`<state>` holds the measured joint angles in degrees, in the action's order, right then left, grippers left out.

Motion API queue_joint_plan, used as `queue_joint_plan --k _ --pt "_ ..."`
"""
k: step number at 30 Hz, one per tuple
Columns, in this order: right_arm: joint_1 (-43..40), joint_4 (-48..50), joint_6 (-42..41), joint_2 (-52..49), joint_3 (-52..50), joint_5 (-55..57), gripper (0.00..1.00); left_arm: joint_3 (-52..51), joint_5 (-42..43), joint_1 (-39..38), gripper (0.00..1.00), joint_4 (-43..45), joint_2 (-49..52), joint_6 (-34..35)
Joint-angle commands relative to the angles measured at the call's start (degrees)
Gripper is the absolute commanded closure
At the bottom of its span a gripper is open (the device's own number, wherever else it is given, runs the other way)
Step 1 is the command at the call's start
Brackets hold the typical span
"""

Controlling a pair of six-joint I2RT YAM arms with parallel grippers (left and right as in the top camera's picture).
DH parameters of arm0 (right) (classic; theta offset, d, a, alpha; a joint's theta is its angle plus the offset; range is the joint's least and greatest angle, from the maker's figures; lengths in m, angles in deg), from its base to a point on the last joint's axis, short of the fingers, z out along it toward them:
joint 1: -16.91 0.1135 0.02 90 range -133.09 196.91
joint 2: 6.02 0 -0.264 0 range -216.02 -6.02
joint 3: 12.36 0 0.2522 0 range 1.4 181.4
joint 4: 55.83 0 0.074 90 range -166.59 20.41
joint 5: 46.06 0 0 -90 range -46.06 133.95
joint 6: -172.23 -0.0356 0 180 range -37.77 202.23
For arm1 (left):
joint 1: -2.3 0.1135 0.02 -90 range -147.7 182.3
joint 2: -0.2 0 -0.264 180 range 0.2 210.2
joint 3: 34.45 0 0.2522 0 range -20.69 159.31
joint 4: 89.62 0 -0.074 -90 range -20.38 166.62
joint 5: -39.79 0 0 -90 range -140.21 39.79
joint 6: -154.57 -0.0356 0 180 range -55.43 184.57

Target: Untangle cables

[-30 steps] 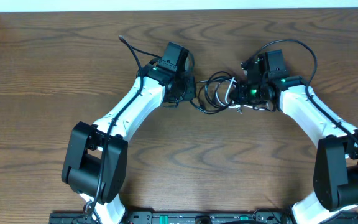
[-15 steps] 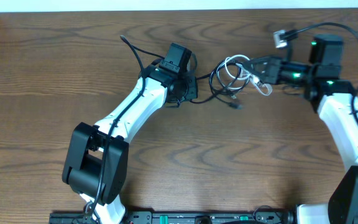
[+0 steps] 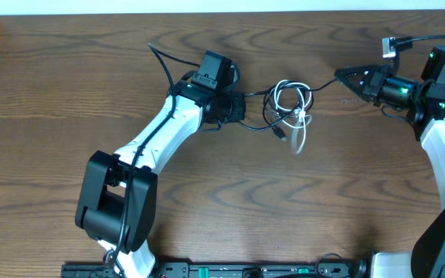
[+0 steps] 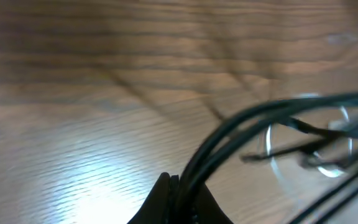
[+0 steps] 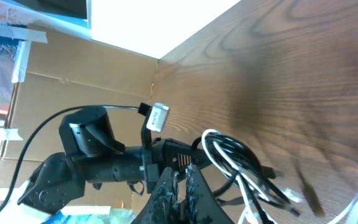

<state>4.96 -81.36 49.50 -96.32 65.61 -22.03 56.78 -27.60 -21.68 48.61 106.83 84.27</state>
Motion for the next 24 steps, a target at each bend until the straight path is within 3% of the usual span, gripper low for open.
queue_joint_plan --k 1,5,12,14,18,20,24 --pt "0.68 -0.07 -0.85 1.6 0.5 -1.44 0.99 -0.48 4.39 0.68 0.92 0.44 -4.48 -2.36" --pt "0.7 -3.96 1.49 1.6 0.5 4.5 0.99 -0.48 5.2 1.46 0.92 -0.15 -7.17 -2.64" --pt "1.36 -21.14 8.79 1.53 0.5 32.44 0.98 -0.48 10.69 2.62 0.93 0.02 -13.68 -4.9" --pt "1.7 -22.75 11.54 1.55 0.5 33.48 0.89 -0.48 12.24 2.6 0.93 0.04 -14.73 -4.9" --pt "1.9 -23.76 15.47 1.55 0.5 31.45 0.5 -0.48 15.34 2.6 0.93 0.04 -15.02 -4.87" --pt "1.92 -22.43 20.17 1.55 0.55 24.7 0.38 -0.48 15.58 2.54 0.93 0.04 -15.02 -4.83" --pt "2.58 -21.16 22.99 1.55 0.63 18.34 0.36 -0.48 16.09 2.54 0.93 0.02 -15.02 -4.31"
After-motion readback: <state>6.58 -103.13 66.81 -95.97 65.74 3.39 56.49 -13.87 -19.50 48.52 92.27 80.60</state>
